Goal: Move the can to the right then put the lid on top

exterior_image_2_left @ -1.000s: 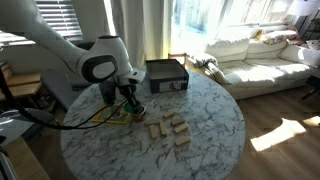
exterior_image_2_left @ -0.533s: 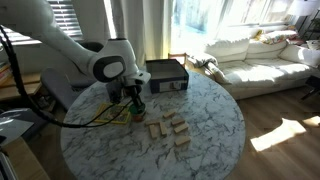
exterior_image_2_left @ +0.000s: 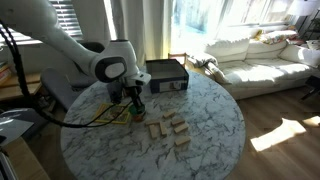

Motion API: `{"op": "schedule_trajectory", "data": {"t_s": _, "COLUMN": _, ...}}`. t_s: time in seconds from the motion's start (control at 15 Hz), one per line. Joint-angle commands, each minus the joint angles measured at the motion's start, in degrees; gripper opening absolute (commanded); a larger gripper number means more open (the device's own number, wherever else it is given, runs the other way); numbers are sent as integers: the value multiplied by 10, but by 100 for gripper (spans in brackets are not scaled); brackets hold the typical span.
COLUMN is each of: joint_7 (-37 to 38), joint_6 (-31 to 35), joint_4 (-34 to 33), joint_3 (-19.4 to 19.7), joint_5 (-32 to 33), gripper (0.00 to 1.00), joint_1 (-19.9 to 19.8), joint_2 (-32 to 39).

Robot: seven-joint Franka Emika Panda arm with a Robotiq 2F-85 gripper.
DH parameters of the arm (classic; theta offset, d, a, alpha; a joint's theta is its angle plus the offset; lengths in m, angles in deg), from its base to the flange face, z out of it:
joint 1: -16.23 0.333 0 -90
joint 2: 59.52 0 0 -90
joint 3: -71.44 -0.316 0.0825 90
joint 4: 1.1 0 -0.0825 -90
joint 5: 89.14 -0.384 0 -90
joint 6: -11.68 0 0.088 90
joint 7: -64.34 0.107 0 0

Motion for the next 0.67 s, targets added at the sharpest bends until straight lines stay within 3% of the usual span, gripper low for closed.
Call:
{"op": "schedule_trajectory", "data": {"t_s": 0.0, "joint_7": -5, "joint_6": -12, "joint_4": -9, "joint_3": 0, "joint_5": -20, "gripper": 0, "joint_1": 6, "joint_2": 9}}
{"op": "schedule_trajectory", "data": {"t_s": 0.6, "joint_7": 4, "joint_6": -8, "joint_4": -13, "joint_3": 6, "joint_5": -19, "gripper": 0, "joint_1": 10, "joint_2": 13}}
